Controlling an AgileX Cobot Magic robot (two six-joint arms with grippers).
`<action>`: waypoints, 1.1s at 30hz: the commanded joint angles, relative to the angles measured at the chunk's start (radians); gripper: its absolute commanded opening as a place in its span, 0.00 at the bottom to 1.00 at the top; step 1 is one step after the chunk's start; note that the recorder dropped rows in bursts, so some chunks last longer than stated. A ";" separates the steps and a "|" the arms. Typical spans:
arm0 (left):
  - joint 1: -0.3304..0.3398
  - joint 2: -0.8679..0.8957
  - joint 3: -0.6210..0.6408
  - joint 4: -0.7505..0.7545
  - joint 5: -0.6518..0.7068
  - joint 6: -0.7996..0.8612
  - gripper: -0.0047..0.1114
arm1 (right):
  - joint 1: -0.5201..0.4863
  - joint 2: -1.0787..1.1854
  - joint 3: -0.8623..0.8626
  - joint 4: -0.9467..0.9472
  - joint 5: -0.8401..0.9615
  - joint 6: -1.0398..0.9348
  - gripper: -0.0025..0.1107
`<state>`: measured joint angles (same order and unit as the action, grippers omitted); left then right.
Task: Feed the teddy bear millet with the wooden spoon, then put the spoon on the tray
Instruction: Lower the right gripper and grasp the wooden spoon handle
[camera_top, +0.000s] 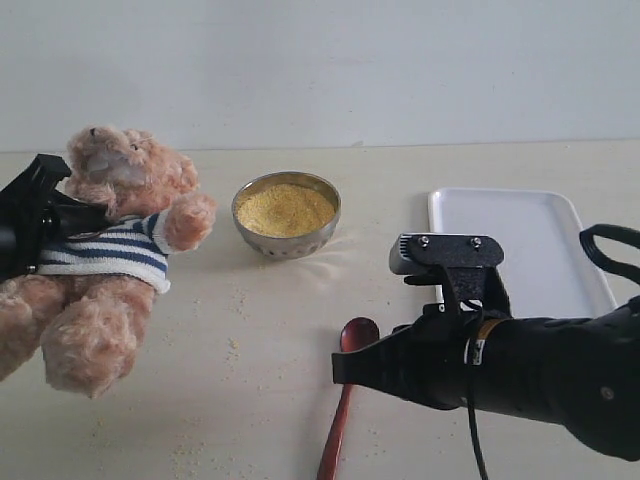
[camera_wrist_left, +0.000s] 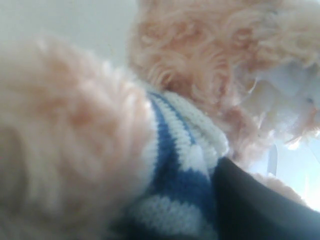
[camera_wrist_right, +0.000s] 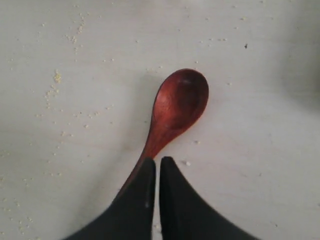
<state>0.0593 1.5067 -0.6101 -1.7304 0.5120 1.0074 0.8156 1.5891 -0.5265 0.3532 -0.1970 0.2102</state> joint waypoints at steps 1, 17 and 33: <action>0.000 -0.004 -0.008 -0.014 0.011 -0.004 0.08 | 0.011 0.011 -0.005 -0.045 0.007 -0.011 0.29; 0.000 -0.004 -0.008 -0.014 0.015 -0.004 0.08 | 0.125 0.149 -0.186 -0.084 0.232 -0.094 0.66; 0.000 -0.004 -0.008 -0.014 0.015 -0.004 0.08 | 0.123 0.209 -0.253 -0.084 0.332 -0.008 0.66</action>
<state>0.0593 1.5067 -0.6101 -1.7304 0.5120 1.0074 0.9371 1.7948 -0.7833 0.2753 0.1196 0.1977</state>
